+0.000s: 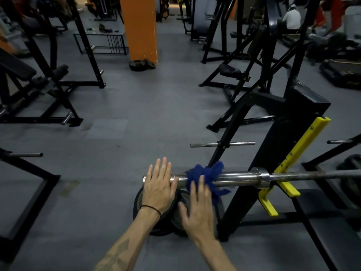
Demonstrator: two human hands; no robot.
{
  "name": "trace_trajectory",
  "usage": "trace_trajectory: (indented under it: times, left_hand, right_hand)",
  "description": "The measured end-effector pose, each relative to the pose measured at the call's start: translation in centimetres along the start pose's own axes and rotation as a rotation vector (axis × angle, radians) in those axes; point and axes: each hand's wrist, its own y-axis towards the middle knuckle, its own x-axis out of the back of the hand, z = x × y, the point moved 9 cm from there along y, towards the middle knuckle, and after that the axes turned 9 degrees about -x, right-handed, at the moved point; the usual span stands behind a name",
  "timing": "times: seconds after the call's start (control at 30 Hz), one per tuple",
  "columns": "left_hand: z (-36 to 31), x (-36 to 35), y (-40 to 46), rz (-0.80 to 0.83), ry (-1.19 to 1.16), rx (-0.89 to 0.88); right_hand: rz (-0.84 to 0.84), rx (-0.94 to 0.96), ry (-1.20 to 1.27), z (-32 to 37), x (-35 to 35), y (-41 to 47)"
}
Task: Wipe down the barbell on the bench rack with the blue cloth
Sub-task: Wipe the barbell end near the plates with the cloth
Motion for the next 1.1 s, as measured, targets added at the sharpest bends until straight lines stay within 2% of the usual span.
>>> trace_trajectory:
  times: [0.07, 0.13, 0.23, 0.33, 0.4, 0.47, 0.53, 0.57, 0.67, 0.7, 0.77, 0.83, 0.87, 1.0, 1.03, 1.1]
  left_hand:
    - [0.0, 0.1, 0.3, -0.012, 0.004, -0.025]
    - [0.0, 0.1, 0.4, -0.017, 0.016, -0.056]
    - [-0.1, 0.3, 0.6, -0.035, 0.026, -0.069]
    - [-0.1, 0.5, 0.6, -0.036, 0.034, -0.053]
    - [0.0, 0.5, 0.7, -0.036, 0.038, -0.052]
    - [0.1, 0.3, 0.8, -0.024, 0.035, -0.059]
    - [0.5, -0.1, 1.3, 0.019, 0.028, -0.054]
    - [0.8, -0.2, 1.8, 0.050, 0.026, -0.042]
    - [1.8, -0.6, 3.3, 0.110, 0.004, 0.010]
    - [2.0, -0.8, 3.7, 0.126, -0.008, 0.023]
    - [2.1, -0.9, 4.1, 0.146, -0.025, 0.037]
    - [1.9, -0.6, 3.9, 0.138, -0.010, 0.027]
    - [1.6, -0.5, 3.6, 0.128, 0.001, 0.017]
    - [-0.9, -0.4, 2.4, 0.095, 0.019, -0.022]
    - [-1.2, -0.5, 2.2, 0.096, 0.020, -0.013]
    - [-1.0, -0.6, 2.2, 0.116, 0.011, 0.035]
  right_hand:
    - [0.078, 0.200, -0.082, 1.6, -1.5, -1.0]
    - [0.054, 0.271, -0.163, 0.2, -0.9, -0.5]
    - [-0.054, 0.146, -0.176, -3.2, 0.9, 0.4]
    - [-0.057, -0.061, -0.040, -3.3, 1.1, 0.3]
    - [-0.004, 0.005, -0.002, -0.9, 0.1, -0.1]
    - [0.044, 0.200, -0.054, 0.6, -0.4, -0.3]
    - [0.012, 0.300, -0.139, -0.5, 0.5, 0.5]
    - [-0.020, 0.263, -0.157, -1.7, 1.2, 1.1]
    - [-0.062, -0.044, -0.024, -3.3, 2.4, 2.0]
    - [-0.041, -0.056, 0.011, -2.2, 1.8, 1.9]
    - [0.038, 0.115, -0.008, 0.9, 0.1, 0.8]
    - [0.044, 0.257, -0.103, 0.9, 0.0, 0.4]
    - [0.017, 0.243, -0.129, -0.3, 0.5, 0.8]
    - [-0.045, -0.049, -0.006, -2.5, 1.7, 1.3]
    - [-0.019, -0.029, 0.012, -1.5, 1.1, 1.0]
    - [0.037, 0.137, -0.023, 0.1, 0.1, 0.6]
